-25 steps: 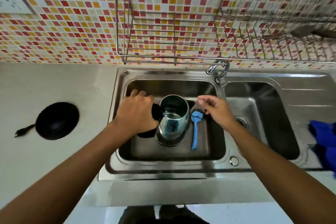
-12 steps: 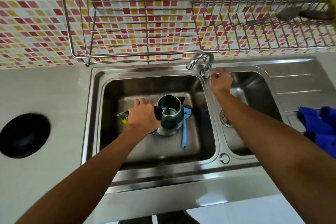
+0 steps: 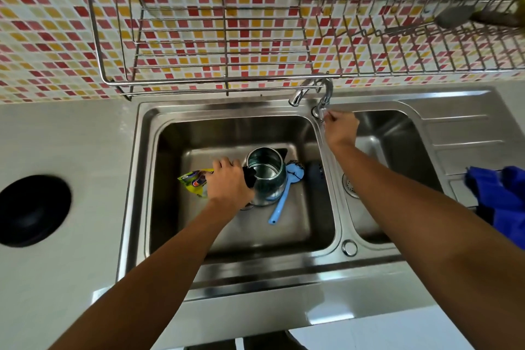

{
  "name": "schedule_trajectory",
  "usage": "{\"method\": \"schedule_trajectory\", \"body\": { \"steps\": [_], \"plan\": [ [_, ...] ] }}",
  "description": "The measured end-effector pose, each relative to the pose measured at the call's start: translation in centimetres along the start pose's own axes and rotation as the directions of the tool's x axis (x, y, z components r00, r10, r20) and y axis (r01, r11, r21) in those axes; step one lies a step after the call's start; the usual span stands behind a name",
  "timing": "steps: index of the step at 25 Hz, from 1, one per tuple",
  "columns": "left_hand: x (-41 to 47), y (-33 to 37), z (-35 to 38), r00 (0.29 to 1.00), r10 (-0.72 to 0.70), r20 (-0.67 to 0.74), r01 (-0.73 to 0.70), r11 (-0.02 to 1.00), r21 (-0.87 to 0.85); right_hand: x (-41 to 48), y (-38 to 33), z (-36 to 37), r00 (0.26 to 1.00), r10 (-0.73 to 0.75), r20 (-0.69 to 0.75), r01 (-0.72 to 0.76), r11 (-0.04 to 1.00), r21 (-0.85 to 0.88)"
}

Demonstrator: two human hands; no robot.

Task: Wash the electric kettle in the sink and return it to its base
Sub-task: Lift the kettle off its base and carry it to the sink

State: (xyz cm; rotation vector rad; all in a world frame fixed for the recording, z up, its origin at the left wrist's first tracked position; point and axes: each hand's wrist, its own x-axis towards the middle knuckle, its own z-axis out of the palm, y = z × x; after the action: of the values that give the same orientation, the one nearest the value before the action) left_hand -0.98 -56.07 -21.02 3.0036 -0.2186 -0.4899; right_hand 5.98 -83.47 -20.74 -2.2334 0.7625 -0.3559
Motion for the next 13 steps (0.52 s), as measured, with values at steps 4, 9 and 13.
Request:
{"method": "schedule_trajectory", "body": {
  "steps": [4, 9, 13],
  "plan": [
    [0.4, 0.6, 0.2, 1.0, 0.008, -0.012, -0.008, 1.0, 0.018, -0.2, 0.0, 0.9, 0.997, -0.033, 0.064, 0.032, 0.999, 0.006],
    [0.3, 0.7, 0.4, 1.0, 0.001, -0.031, 0.0, 1.0, 0.018, -0.9, -0.1, 1.4, 0.997, -0.037, 0.063, 0.036, 0.999, 0.003],
    [0.5, 0.8, 0.3, 0.999, 0.002, -0.039, -0.002, 1.0, 0.0, -1.3, 0.3, 1.3, 0.995, -0.086, 0.045, 0.087, 0.996, -0.023]
  ]
}}
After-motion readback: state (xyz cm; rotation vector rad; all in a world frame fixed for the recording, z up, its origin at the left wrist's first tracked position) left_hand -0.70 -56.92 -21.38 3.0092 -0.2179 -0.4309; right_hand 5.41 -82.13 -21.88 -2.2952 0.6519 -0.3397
